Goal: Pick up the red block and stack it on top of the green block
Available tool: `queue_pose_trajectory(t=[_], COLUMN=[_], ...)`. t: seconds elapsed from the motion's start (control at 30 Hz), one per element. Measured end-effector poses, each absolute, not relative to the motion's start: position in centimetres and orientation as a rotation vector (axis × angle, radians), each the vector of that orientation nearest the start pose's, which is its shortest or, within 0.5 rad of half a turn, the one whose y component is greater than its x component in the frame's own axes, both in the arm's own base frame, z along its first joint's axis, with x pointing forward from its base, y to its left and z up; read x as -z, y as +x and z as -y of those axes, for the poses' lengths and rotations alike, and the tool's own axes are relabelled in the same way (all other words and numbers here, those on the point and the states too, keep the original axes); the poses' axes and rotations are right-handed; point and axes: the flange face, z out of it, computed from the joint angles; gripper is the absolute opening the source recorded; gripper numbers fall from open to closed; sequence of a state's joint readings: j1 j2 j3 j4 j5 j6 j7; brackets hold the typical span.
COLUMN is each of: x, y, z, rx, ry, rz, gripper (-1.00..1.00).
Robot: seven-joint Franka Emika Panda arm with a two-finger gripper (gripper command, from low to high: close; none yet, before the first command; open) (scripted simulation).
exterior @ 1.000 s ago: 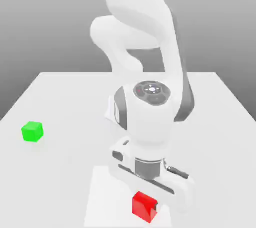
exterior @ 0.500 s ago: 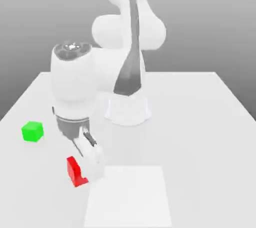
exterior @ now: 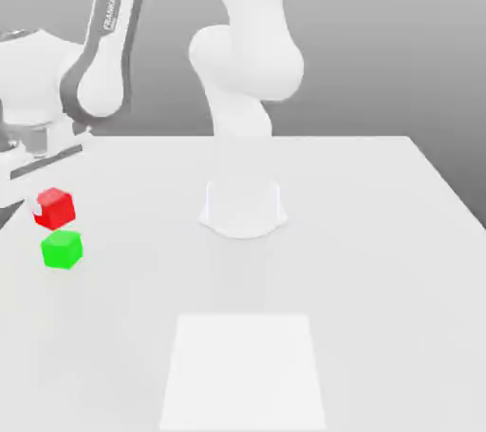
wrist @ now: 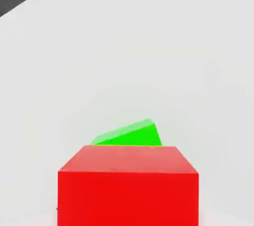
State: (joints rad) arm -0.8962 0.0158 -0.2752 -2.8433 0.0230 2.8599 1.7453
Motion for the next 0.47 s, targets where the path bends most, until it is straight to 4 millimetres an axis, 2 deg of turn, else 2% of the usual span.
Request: queue_pose_trajectory(t=[0.03, 0.27, 0.47], x=[-18.6, -18.4, -23.4], y=[13.9, 13.7, 13.7], z=[33.3, 33.4, 33.4], rx=[0.002, 0.0, -0.001], ry=[-0.318, -0.311, -0.311], rz=[-3.124, -3.125, -3.124], gripper=[1.0, 1.0, 1.0])
